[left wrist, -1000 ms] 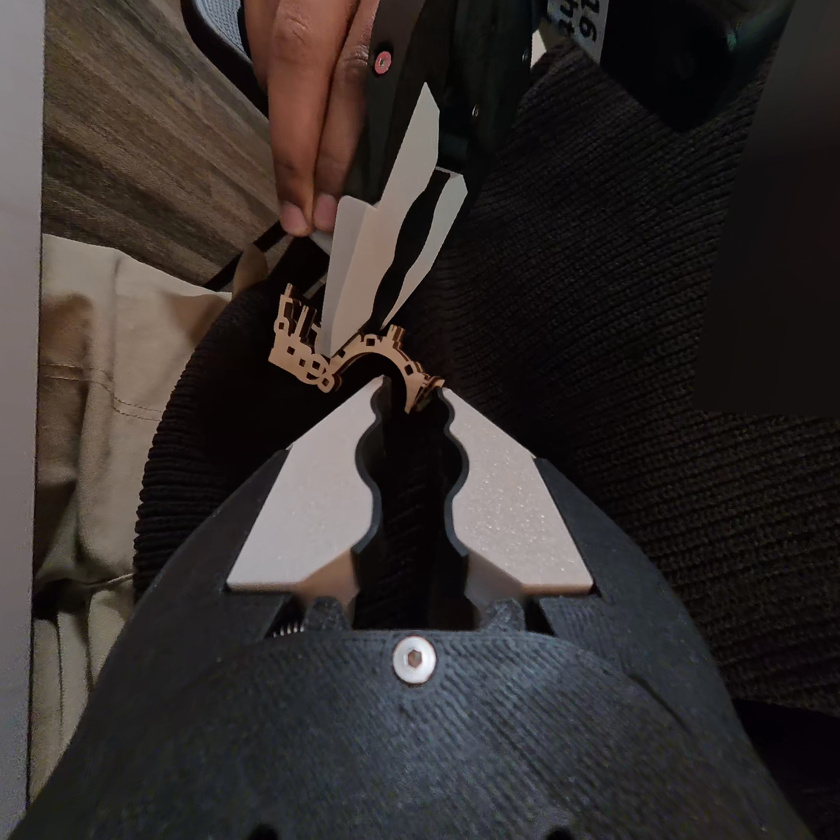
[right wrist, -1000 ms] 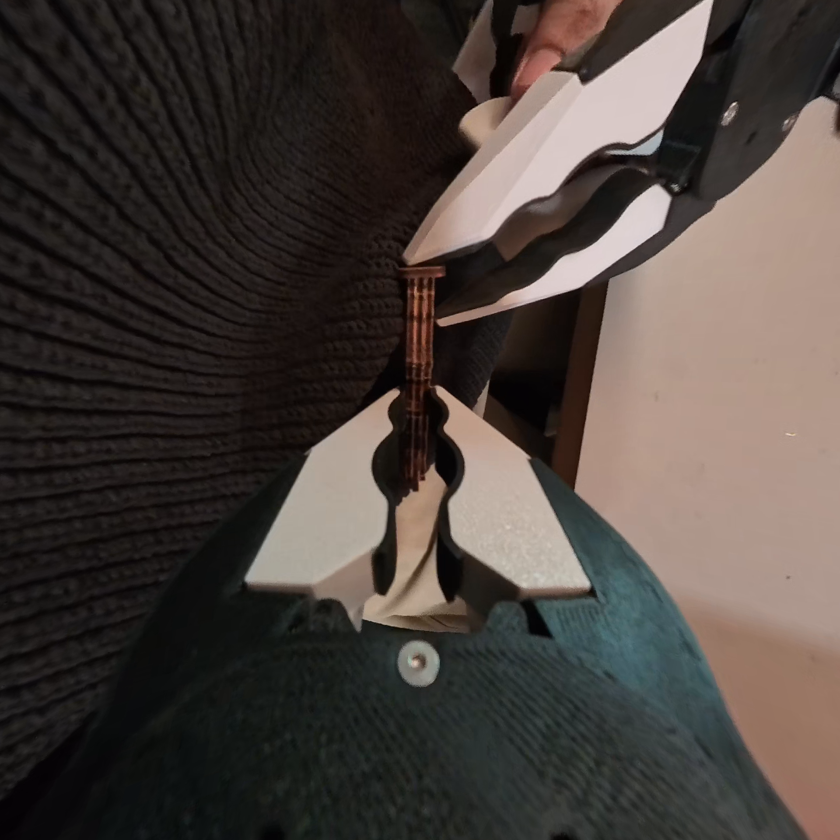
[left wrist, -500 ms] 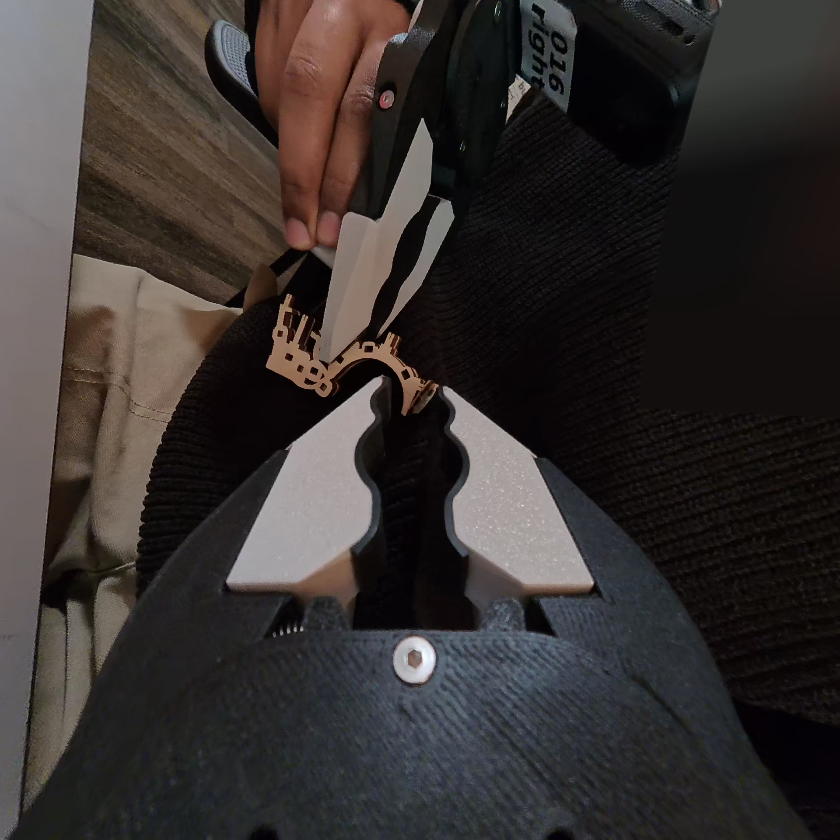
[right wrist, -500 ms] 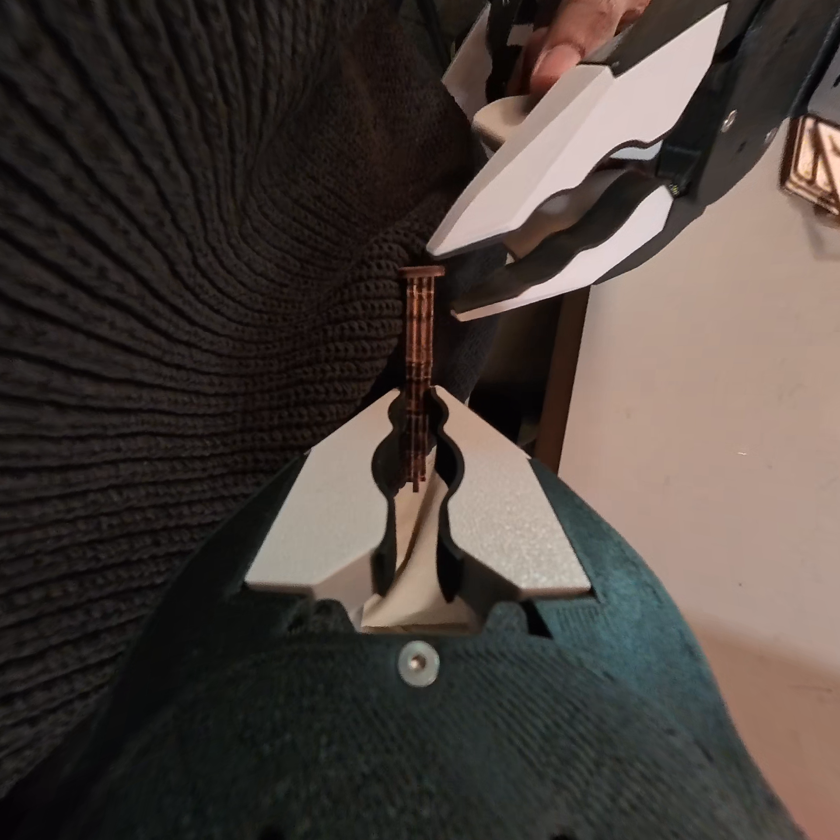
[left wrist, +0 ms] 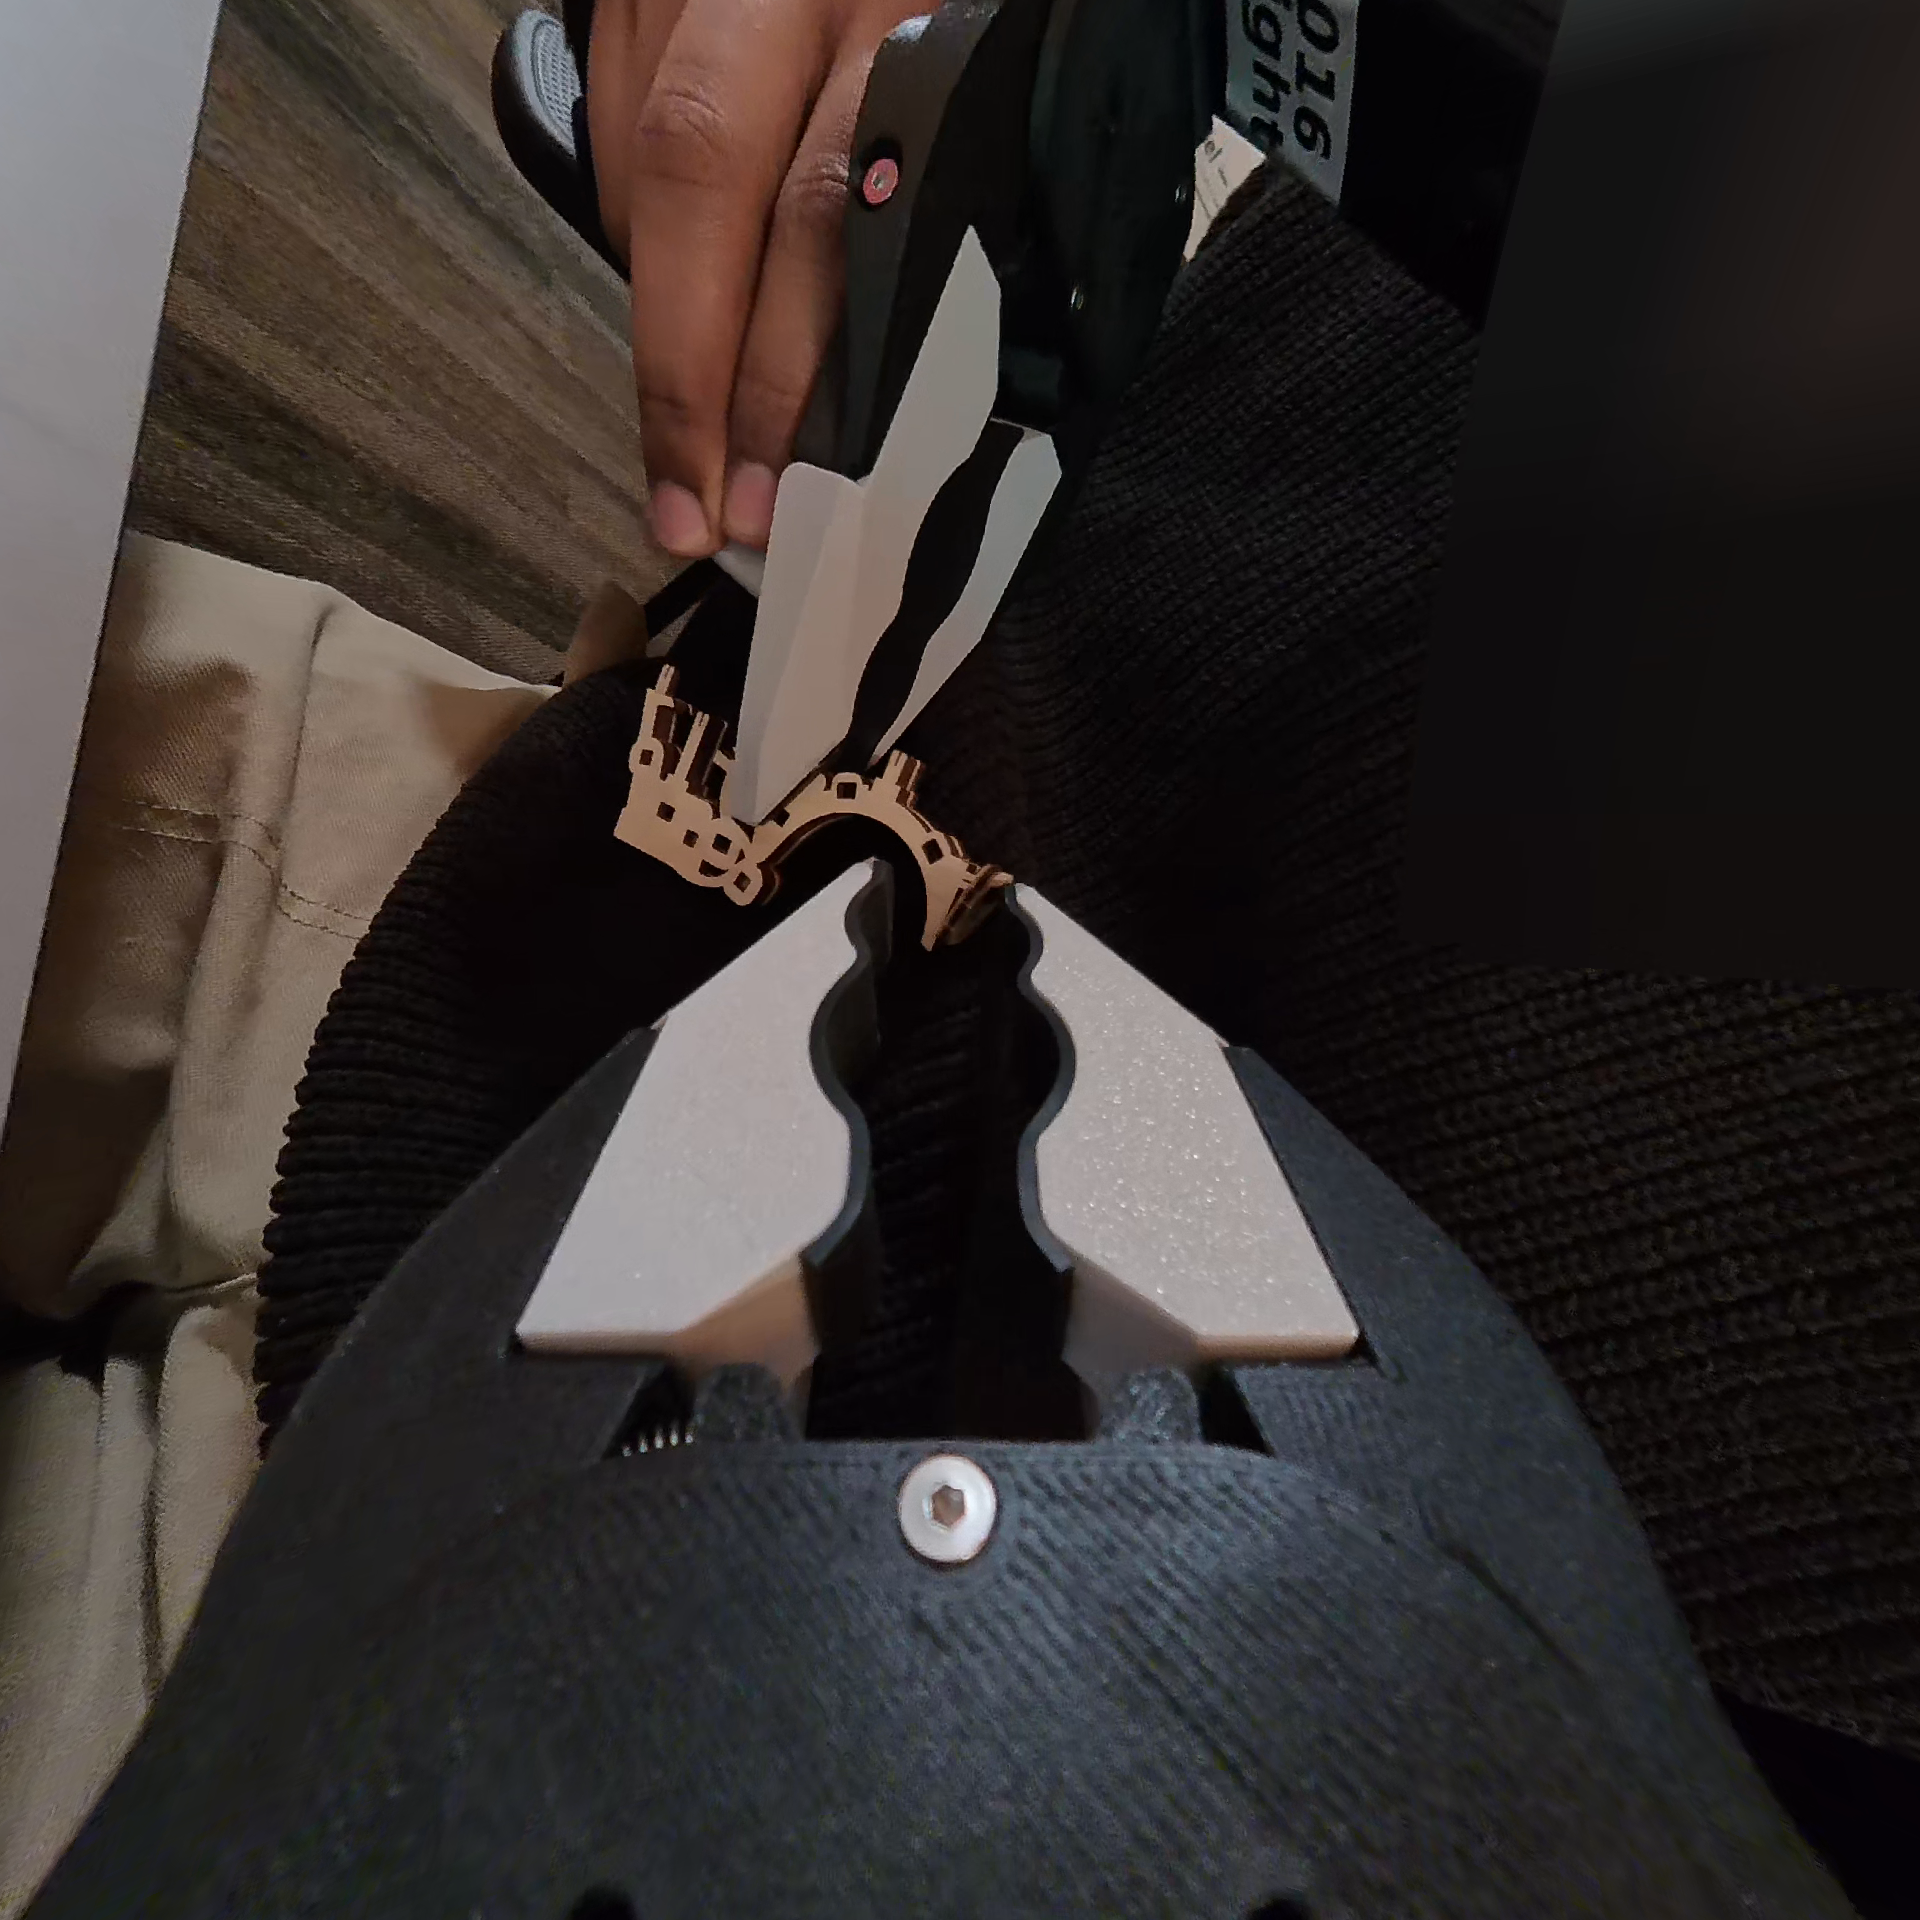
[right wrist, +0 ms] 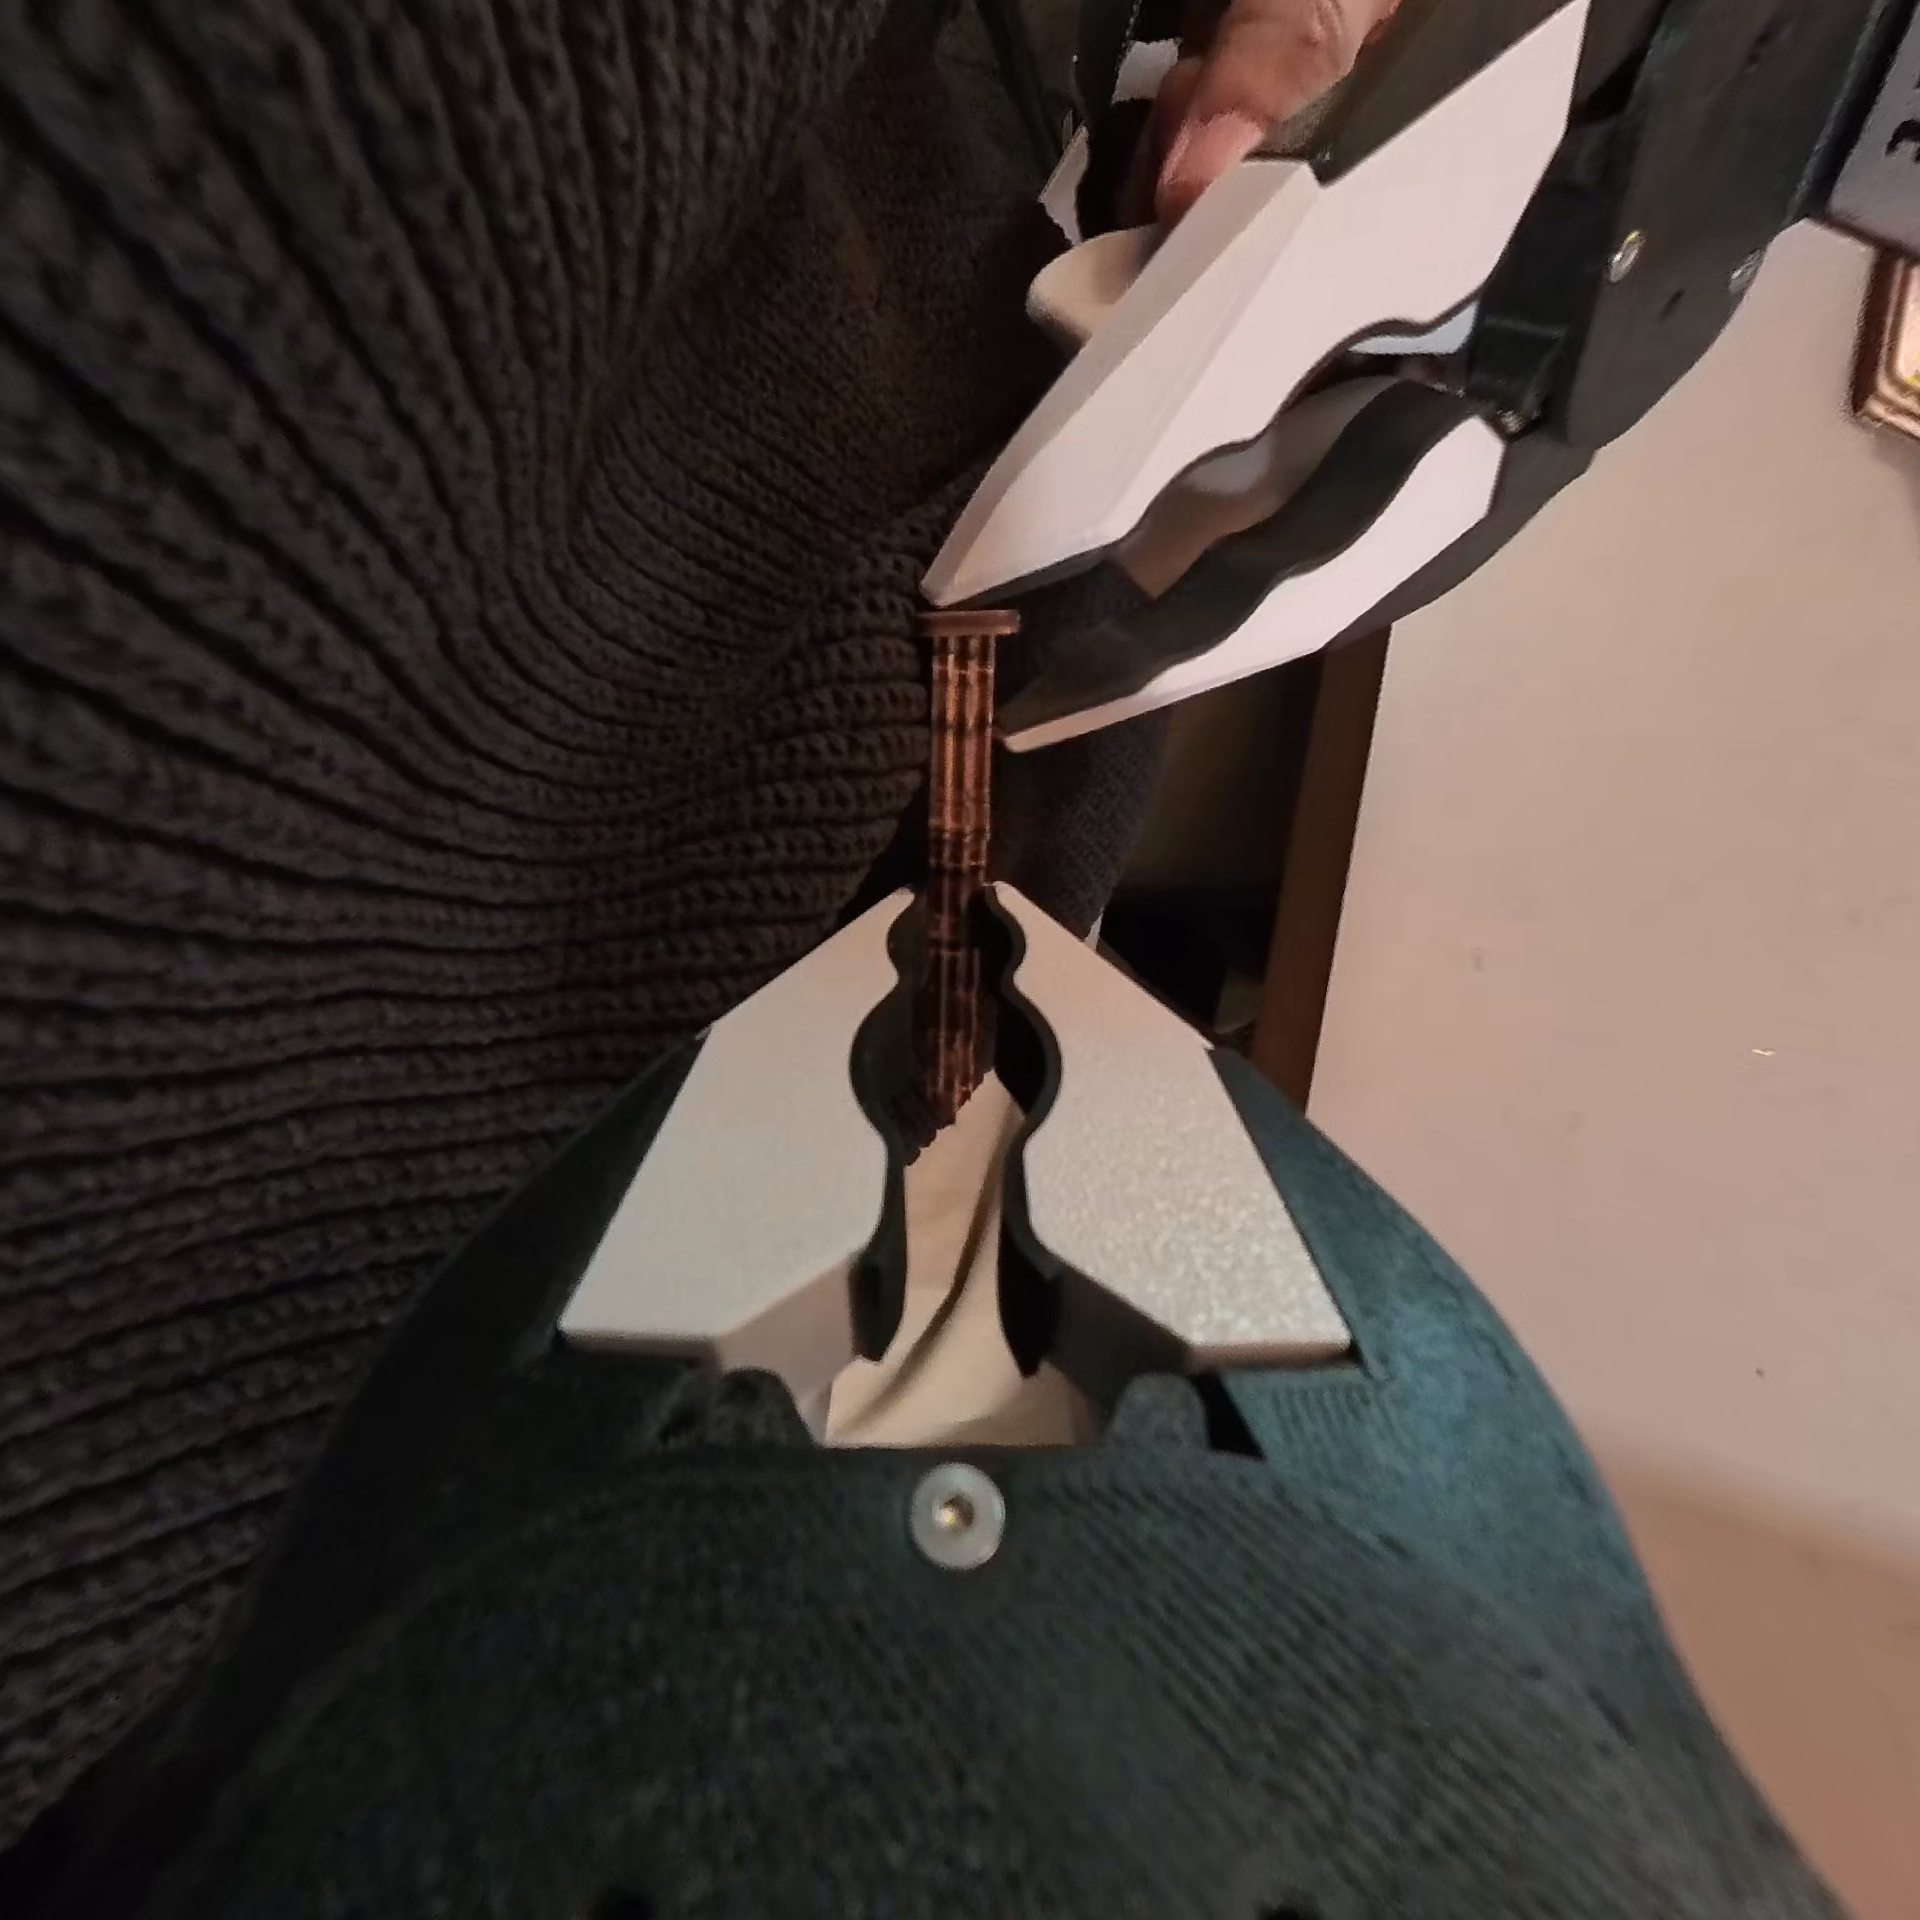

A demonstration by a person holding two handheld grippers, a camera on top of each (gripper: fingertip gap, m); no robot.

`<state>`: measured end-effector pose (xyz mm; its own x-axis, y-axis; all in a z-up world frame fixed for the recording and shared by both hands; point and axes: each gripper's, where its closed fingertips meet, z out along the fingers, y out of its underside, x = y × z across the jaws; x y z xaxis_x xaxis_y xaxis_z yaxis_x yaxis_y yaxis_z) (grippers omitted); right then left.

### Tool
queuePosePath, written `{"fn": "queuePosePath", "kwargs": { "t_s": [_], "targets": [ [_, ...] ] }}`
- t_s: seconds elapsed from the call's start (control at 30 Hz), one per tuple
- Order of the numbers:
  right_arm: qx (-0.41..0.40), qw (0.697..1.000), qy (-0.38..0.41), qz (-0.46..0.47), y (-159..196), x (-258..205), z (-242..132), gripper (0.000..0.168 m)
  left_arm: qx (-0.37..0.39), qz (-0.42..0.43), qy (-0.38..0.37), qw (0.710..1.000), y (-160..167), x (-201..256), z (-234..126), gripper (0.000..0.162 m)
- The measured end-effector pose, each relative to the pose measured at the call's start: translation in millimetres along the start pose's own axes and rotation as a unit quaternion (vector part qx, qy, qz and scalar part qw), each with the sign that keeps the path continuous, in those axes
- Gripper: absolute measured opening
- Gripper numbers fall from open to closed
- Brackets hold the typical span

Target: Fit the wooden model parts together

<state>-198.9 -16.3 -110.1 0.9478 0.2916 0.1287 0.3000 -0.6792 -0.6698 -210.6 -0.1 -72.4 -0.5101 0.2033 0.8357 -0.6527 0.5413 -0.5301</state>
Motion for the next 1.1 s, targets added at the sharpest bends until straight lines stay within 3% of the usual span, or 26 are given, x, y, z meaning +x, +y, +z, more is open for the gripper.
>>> {"fn": "queuePosePath", "kwargs": {
  "t_s": [0.4,0.6,0.93,1.1],
  "targets": [
    [0.005,1.0,-0.001,-0.003,-3,-3,2,0.007,0.004,-0.034,0.019,0.999,1,0,2,0.024],
    [0.019,0.999,-0.006,0.033,2,3,1,0.007,0.045,-0.027,0.015,0.999,-12,3,-12,0.028],
    [0.16,0.969,-0.026,0.185,-11,34,-22,0.008,0.141,0.114,-0.089,0.979,-52,11,-34,0.03],
    [0.198,0.958,-0.032,0.205,-22,38,-25,0.007,0.18,0.158,-0.138,0.961,-67,15,-38,0.026]
  ]
}}
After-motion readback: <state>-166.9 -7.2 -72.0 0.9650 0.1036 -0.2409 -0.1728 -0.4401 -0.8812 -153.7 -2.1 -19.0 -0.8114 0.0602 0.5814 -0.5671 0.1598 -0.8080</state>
